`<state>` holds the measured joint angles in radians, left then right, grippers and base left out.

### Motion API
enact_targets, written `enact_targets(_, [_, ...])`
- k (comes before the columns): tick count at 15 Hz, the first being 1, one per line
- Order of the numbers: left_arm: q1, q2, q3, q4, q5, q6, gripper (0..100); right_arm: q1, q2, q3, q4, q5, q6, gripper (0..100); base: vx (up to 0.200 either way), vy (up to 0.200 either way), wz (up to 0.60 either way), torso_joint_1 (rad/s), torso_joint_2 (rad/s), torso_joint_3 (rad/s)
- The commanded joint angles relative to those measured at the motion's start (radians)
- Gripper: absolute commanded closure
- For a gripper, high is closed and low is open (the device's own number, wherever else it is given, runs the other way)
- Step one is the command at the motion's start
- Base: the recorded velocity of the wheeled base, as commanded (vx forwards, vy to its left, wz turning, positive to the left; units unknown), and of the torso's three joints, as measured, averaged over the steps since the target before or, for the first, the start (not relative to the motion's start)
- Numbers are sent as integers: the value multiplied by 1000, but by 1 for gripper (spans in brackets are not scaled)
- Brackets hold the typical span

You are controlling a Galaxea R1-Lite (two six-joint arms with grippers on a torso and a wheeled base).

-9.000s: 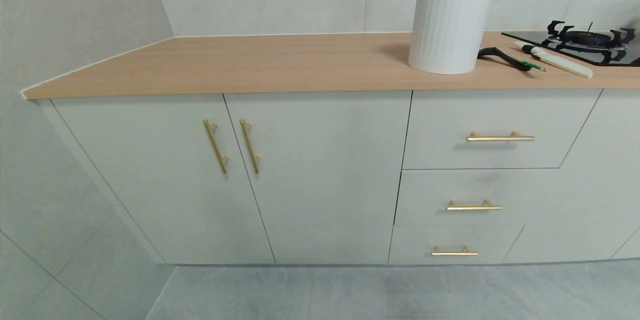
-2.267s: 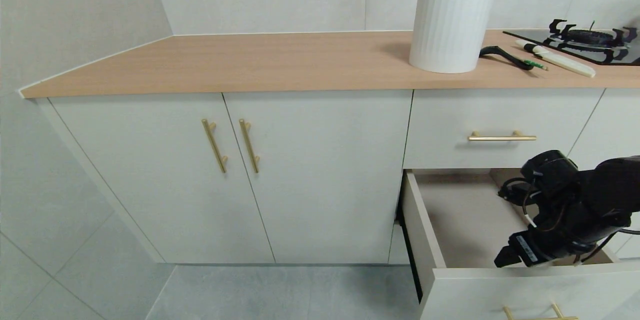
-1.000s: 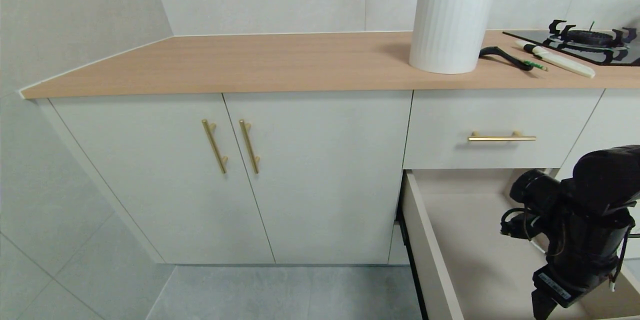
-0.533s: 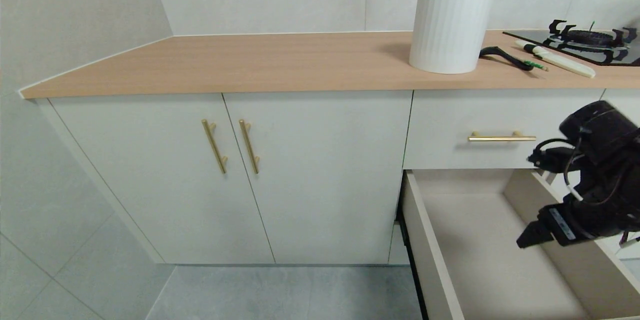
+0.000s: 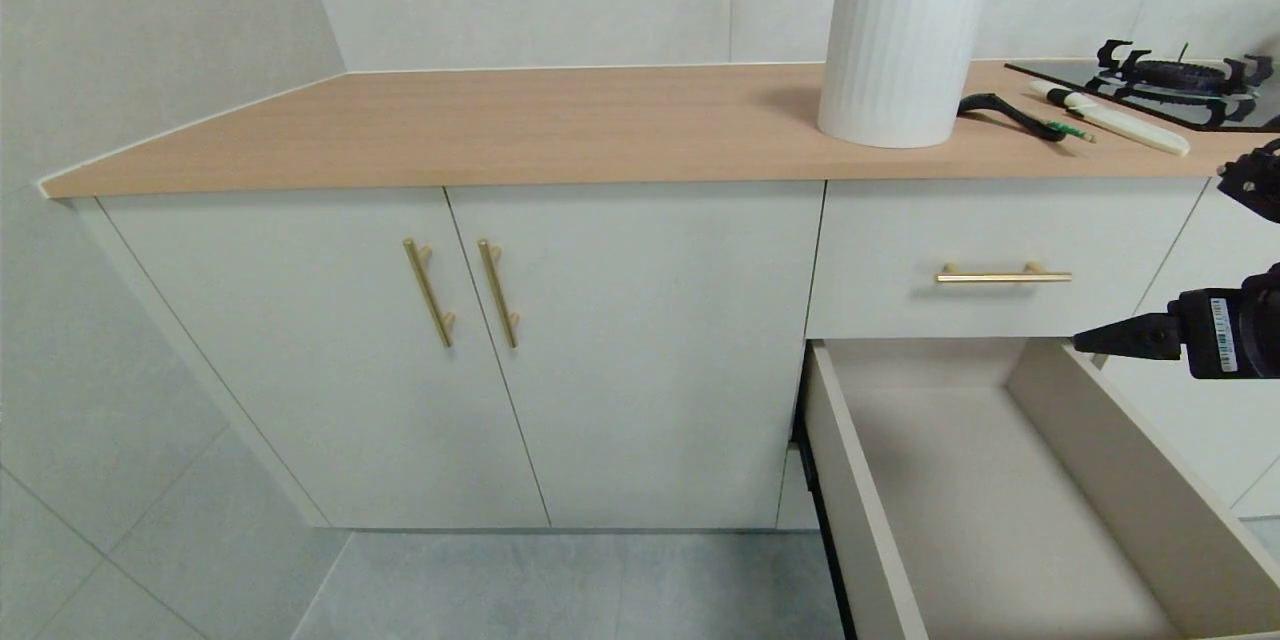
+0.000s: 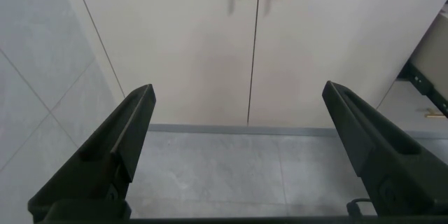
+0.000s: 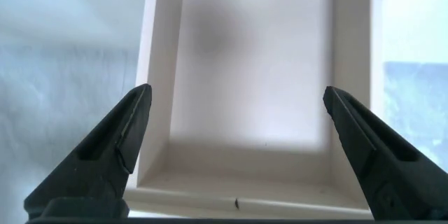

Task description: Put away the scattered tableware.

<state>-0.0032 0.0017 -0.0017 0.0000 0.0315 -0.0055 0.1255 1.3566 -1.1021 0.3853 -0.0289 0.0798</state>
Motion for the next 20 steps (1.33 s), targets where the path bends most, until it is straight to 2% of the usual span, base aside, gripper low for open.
enact_targets(1, [0, 1, 0, 0, 1, -1, 0, -4, -25, 5, -2, -2, 0, 0, 0, 0, 0, 0, 0, 0])
enact_targets(9, [0, 1, 0, 0, 1, -1, 0, -4, -22, 11, -14, -5, 0, 0, 0, 0, 0, 4, -18, -14])
enact_targets(16, [0, 1, 0, 0, 1, -1, 0, -6, -20, 18, -37, -8, -2, 0, 0, 0, 0, 106, -388, -295])
enact_targets(18, [0, 1, 0, 0, 1, -1, 0, -41, -2, -4, -108, -11, -25, 0, 0, 0, 0, 161, -459, -312])
enact_targets(20, [0, 1, 0, 0, 1, -1, 0, -104, 125, -136, -141, -22, -28, 0, 0, 0, 0, 173, -469, -303])
